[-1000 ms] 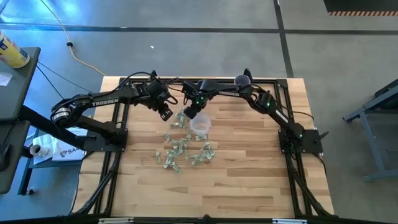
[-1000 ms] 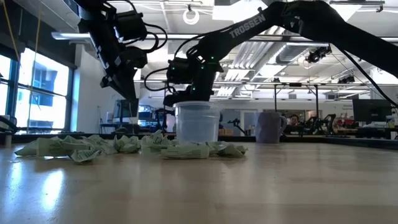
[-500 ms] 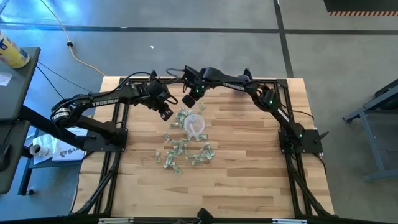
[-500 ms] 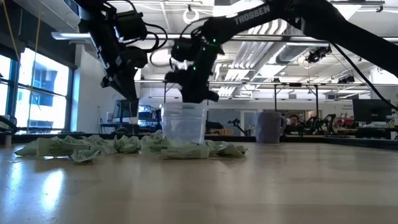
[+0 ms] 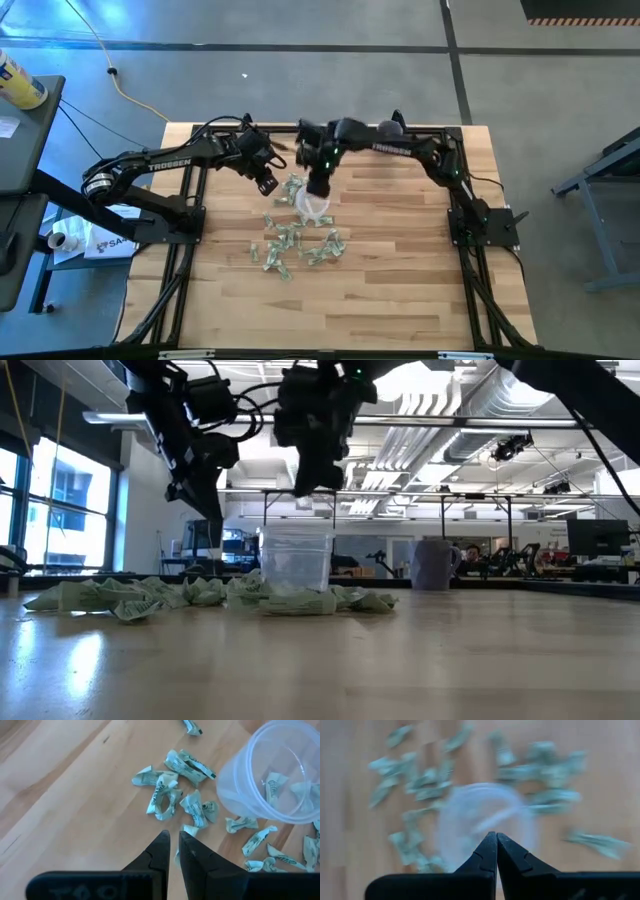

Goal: Pick and place Stevia / Truvia into bins
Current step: Put the stevia packet into the transparent container

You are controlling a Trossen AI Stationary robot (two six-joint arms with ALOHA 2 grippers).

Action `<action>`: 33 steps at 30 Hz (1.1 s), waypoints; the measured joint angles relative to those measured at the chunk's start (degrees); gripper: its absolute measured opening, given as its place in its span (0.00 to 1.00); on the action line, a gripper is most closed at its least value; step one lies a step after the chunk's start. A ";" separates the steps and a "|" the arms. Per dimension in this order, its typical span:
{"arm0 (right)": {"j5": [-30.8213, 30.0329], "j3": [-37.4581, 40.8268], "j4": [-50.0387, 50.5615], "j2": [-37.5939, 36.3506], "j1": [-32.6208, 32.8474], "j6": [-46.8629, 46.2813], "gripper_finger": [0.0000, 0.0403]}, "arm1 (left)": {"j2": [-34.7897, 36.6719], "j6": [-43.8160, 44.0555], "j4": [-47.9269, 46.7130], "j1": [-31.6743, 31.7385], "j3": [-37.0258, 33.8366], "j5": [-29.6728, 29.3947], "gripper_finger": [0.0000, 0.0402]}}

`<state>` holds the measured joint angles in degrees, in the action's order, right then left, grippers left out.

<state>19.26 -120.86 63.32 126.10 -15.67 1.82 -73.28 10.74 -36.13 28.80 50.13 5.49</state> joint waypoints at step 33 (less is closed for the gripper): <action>-19.51 18.27 -18.69 0.57 -6.99 30.18 0.57 | -1.57 8.10 0.84 -4.39 0.00 -0.01 0.18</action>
<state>-0.25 -102.59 44.62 126.67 -22.66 32.00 -74.85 18.85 -35.28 24.42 50.13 5.48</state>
